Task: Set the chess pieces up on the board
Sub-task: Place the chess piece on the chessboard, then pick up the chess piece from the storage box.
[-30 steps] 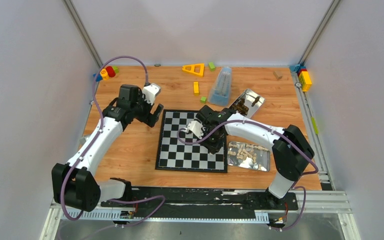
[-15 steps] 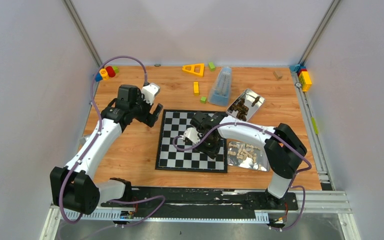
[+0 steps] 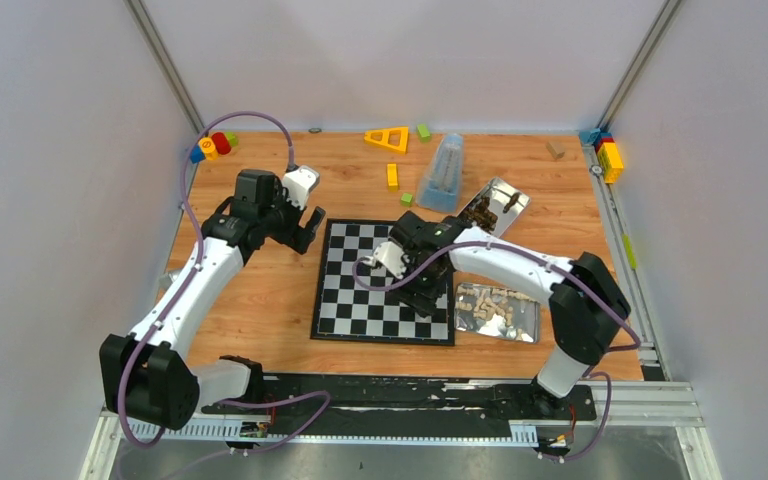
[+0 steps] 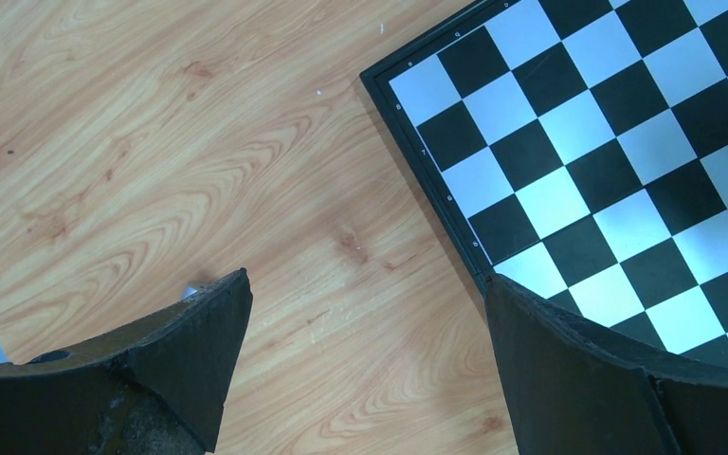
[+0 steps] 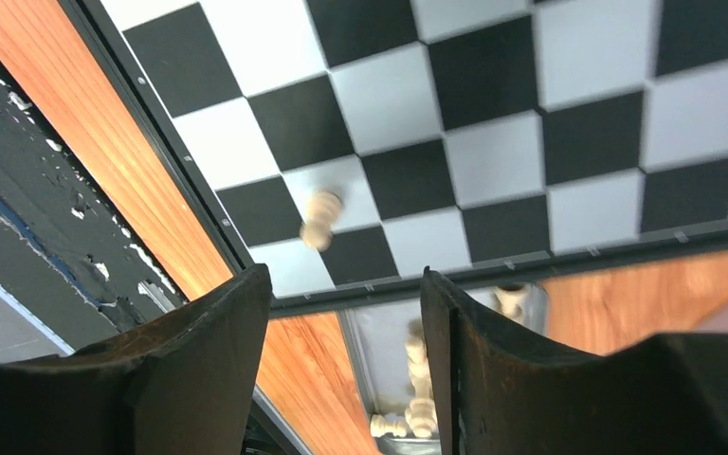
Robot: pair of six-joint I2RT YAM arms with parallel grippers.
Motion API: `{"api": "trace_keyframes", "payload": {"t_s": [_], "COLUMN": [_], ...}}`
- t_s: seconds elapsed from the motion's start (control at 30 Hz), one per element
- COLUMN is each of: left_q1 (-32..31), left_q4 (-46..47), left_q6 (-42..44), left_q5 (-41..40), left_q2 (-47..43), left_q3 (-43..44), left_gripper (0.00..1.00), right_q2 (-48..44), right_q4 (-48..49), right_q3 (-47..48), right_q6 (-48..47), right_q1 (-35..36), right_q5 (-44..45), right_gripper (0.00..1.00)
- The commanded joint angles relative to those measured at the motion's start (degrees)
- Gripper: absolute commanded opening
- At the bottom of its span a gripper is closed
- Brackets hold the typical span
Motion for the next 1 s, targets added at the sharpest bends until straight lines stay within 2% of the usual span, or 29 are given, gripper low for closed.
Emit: {"api": "trace_keyframes", "payload": {"t_s": [0.0, 0.3, 0.67, 0.8, 0.97], "left_q1": [0.4, 0.4, 0.4, 0.5, 0.4], "left_q4": [1.6, 0.7, 0.5, 0.4, 0.5], "left_q6": [0.9, 1.5, 1.6, 1.6, 1.7], "left_q5": [0.1, 1.7, 2.5, 2.7, 2.8], "left_q2": [-2.6, -2.2, -0.9, -0.9, -0.9], "left_q3": [0.3, 0.7, 0.7, 0.7, 0.5], "left_gripper": [1.0, 1.0, 1.0, 1.0, 1.0], "right_q2": [-9.1, -20.5, -22.0, -21.6, -21.7], "right_q4": [0.0, -1.3, 1.5, 1.8, 1.9], "right_q3": [-1.7, -12.6, -21.8, -23.0, -23.8], "right_q6": [1.3, -0.3, -2.4, -2.8, -2.8], "right_q1": [-6.3, -17.5, -22.2, -22.9, -23.1], "right_q5": [-3.2, -3.6, -1.1, -0.7, -0.2], "right_gripper": [0.61, 0.6, 0.54, 0.49, 0.34]}}
